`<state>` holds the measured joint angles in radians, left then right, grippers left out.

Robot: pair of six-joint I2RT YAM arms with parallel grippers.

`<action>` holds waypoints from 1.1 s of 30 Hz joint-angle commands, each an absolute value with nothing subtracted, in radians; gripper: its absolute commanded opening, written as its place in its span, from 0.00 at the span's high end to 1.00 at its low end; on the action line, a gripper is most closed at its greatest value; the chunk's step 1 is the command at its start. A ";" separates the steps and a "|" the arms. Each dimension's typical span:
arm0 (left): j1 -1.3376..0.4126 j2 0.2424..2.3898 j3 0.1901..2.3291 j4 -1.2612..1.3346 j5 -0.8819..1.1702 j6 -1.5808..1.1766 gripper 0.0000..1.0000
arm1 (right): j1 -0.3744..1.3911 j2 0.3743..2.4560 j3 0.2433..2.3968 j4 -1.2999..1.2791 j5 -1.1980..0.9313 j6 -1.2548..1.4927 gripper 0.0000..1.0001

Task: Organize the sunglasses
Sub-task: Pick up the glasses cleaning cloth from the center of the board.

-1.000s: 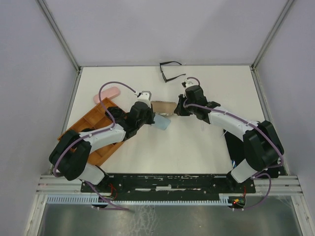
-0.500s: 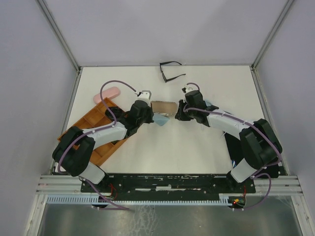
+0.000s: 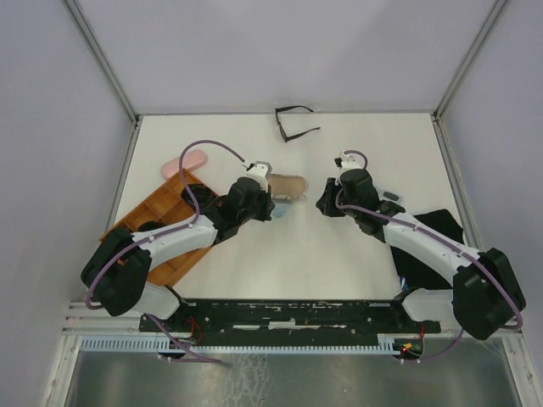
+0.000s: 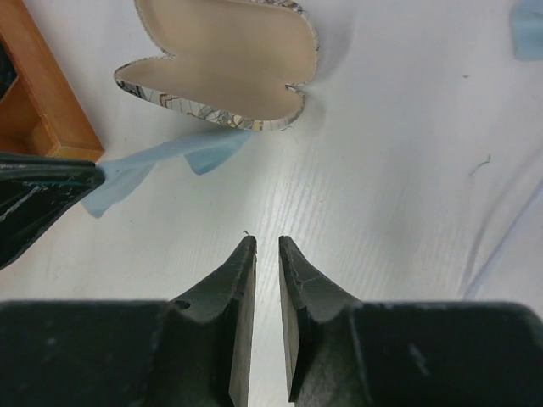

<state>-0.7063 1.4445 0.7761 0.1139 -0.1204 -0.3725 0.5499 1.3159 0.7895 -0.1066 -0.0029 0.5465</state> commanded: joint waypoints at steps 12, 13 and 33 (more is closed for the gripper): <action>-1.016 1.381 0.972 -0.083 -0.278 -0.452 0.97 | 0.550 0.973 0.646 -0.245 0.210 0.520 0.75; -1.032 1.384 0.982 -0.089 -0.281 -0.463 0.97 | 0.550 0.955 0.638 -0.255 0.221 0.521 0.75; -1.256 1.495 1.089 -0.147 -0.188 -0.647 0.97 | 0.543 0.804 0.582 -0.357 0.276 0.541 0.76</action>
